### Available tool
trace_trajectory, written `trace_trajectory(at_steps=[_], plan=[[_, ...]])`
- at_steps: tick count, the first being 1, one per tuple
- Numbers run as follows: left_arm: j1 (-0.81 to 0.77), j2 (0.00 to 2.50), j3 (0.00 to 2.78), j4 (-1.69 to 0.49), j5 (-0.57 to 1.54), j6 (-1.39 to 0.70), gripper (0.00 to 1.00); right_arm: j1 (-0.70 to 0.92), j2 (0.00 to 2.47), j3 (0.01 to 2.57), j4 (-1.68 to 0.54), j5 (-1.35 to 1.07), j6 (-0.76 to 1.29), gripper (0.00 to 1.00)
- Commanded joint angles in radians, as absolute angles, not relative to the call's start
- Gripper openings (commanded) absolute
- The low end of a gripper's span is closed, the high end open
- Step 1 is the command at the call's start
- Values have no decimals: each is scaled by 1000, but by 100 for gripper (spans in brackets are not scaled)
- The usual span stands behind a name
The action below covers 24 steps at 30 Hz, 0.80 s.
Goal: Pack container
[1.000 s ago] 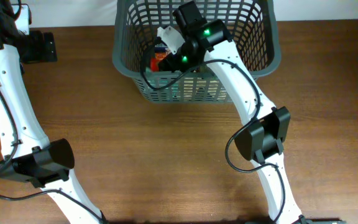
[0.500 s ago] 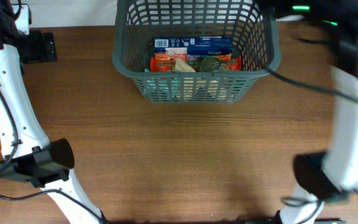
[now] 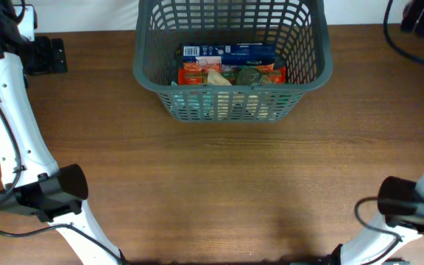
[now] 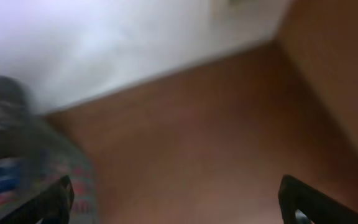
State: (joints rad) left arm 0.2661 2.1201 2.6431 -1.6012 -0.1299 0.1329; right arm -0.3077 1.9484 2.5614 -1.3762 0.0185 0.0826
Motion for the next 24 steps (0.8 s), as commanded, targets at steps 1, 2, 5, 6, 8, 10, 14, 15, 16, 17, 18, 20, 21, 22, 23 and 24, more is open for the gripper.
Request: trace_trajectory(at_steps=[1, 2, 5, 6, 8, 10, 14, 15, 16, 17, 18, 20, 21, 22, 23, 24], plan=[[271, 2126, 2644, -1603, -120, 120, 99, -337, 1916, 2517, -1370, 39, 113, 99], [271, 2126, 2644, -1603, -120, 120, 99, -343, 1916, 2504, -1370, 39, 113, 99], [271, 2126, 2644, -1603, -120, 120, 99, -348, 1916, 2471, -1372, 38, 113, 99], [271, 2126, 2644, -1603, -120, 120, 99, -348, 1916, 2463, -1375, 38, 113, 99], [271, 2126, 2644, -1603, -120, 120, 99, -347, 1916, 2449, -1374, 38, 113, 99], [271, 2126, 2644, -1603, -120, 120, 99, -347, 1916, 2444, -1375, 38, 113, 99], [271, 2126, 2644, -1603, -120, 120, 99, -347, 1917, 2444, -1374, 38, 113, 99], [271, 2126, 2644, -1603, -120, 120, 99, -347, 1917, 2444, -1375, 38, 113, 99], [271, 2126, 2644, -1603, -120, 120, 99, -347, 1917, 2444, -1375, 38, 113, 99], [271, 2126, 2644, -1603, -120, 120, 99, -347, 1917, 2444, -1374, 38, 113, 99], [271, 2126, 2644, -1603, -120, 120, 99, -347, 1917, 2444, -1374, 38, 113, 99], [271, 2126, 2644, -1603, -120, 120, 99, -347, 1917, 2444, -1374, 43, 109, 99], [271, 2126, 2644, -1603, -120, 120, 99, -347, 1917, 2444, -1375, 63, 105, 99], [271, 2126, 2644, -1603, -120, 120, 99, -348, 1917, 2444, -1374, 85, 105, 99], [271, 2126, 2644, -1603, -120, 120, 99, -351, 1919, 2444, -1375, 104, 105, 99], [271, 2126, 2644, -1603, -120, 120, 99, -355, 1918, 2444, -1377, 118, 105, 99]])
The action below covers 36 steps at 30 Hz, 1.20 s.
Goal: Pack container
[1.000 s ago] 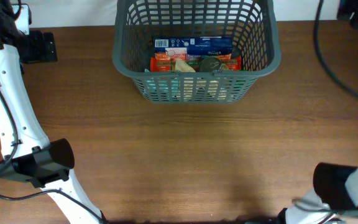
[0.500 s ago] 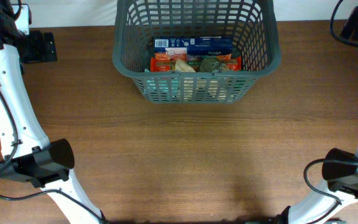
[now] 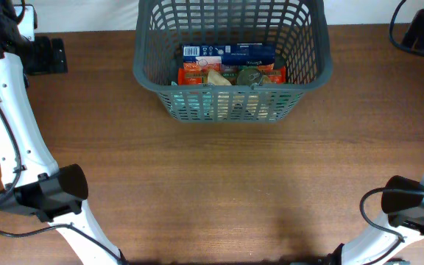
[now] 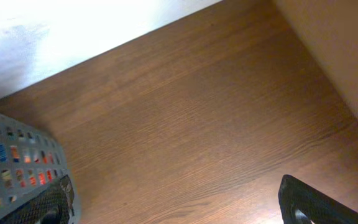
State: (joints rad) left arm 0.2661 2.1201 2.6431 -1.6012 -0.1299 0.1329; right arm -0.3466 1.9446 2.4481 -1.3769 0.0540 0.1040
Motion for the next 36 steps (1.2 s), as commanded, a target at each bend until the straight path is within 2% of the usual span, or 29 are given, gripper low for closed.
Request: trace_trajectory(at_steps=[1, 11, 16, 25, 31, 36], plan=[[271, 2126, 2644, -1603, -120, 120, 99, -355, 1907, 2444, -1378, 124, 105, 99], [271, 2126, 2644, -1603, -120, 120, 99, -353, 1621, 2444, -1385, 128, 105, 99], [271, 2126, 2644, -1603, -120, 120, 99, -352, 1391, 2341, -1267, 105, 107, 99], [271, 2126, 2644, -1603, -120, 120, 99, -161, 762, 1582, -888, 57, 114, 99], [271, 2126, 2644, -1603, -120, 120, 99, -38, 395, 1056, -786, 2, 114, 99], [271, 2126, 2644, -1603, -120, 120, 99, -6, 205, 683, -730, 3, 114, 99]])
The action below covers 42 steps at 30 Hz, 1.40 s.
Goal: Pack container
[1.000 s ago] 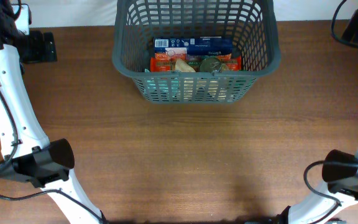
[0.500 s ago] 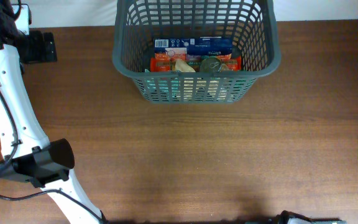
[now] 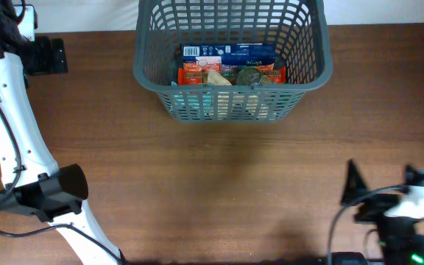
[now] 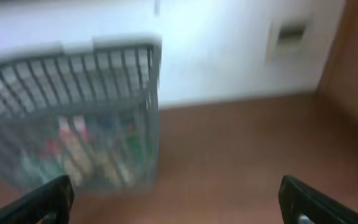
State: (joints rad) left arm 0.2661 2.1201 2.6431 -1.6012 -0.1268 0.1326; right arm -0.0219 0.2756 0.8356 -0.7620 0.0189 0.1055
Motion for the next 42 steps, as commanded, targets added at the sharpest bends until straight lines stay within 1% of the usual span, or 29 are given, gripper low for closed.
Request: trace_trajectory(at_steps=[1, 6, 8, 11, 21, 42], plan=[[271, 2126, 2644, -1603, -120, 120, 99, -6, 181, 618, -710, 3, 114, 99], [271, 2126, 2644, -1603, -120, 120, 99, -4, 64, 358, -576, -23, 114, 99], [271, 2126, 2644, -1603, -120, 120, 99, -5, 10, 286, -553, -26, 114, 99], [271, 2126, 2644, -1603, -120, 120, 99, -5, 5, 234, -535, -28, 114, 99], [271, 2126, 2644, -1603, -120, 120, 99, -7, 3, 145, -539, -27, 113, 99], [271, 2126, 2644, -1603, -120, 120, 99, -7, 4, 145, -538, -27, 113, 99]])
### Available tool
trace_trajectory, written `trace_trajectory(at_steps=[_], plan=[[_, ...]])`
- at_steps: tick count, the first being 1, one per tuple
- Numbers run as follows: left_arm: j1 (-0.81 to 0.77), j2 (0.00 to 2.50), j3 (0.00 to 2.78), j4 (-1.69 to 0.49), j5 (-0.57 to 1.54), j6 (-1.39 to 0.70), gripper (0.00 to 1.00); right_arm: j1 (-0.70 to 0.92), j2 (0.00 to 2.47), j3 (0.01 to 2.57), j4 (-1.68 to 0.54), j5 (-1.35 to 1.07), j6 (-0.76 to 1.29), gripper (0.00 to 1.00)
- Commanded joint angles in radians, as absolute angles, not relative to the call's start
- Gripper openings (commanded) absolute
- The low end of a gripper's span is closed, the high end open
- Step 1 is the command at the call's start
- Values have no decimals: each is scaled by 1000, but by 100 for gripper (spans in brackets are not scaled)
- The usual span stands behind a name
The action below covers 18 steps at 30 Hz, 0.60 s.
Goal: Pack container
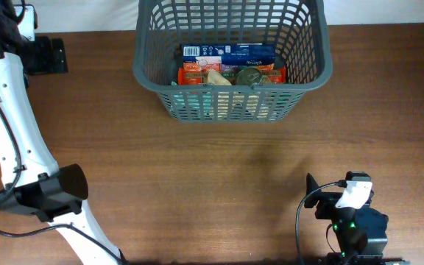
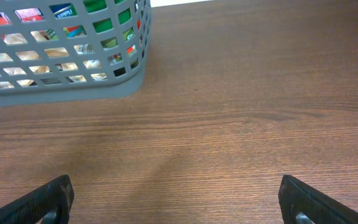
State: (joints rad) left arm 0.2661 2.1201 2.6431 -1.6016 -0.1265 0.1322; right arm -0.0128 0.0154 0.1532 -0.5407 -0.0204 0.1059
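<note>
A grey plastic basket [image 1: 230,62] stands at the far middle of the wooden table; the right wrist view has its near corner [image 2: 61,56]. Inside lie a blue box [image 1: 230,51], red packets [image 1: 197,73] and a green round thing [image 1: 249,76]. My right arm [image 1: 348,213] is folded low at the front right. Its gripper [image 2: 179,202] is open over bare wood, nothing between the fingers [image 2: 48,199]. My left gripper [image 1: 46,55] sits at the far left, level with the basket, too small to tell its state.
The left arm [image 1: 9,132] runs along the table's left side, with a dark joint [image 1: 50,193] near the front. A white wall lies behind the table's far edge. Bare brown wood [image 1: 219,169] stretches between the basket and the front edge.
My right arm has drawn in a little to the left at the front right. Its camera, then level with the basket's side, now looks down at the wood before the basket. The left arm is unchanged.
My right gripper was open at the far right corner, beside the basket, and still there at the following moment. Then the arm was down at the front right of the table. Now it sits folded there. The basket's contents and the left arm stayed the same throughout.
</note>
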Motion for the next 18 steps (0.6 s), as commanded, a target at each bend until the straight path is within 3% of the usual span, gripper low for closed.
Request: trace_trajectory(at_steps=[1, 10, 18], plan=[[271, 2127, 2644, -1603, -120, 120, 99, -7, 4, 145, -538, -27, 113, 99], [152, 1953, 2580, -1602, -120, 120, 99, -7, 4, 145, -538, -27, 113, 99], [15, 1621, 2168, -1582, -120, 121, 99, -7, 4, 145, -538, -27, 113, 99]])
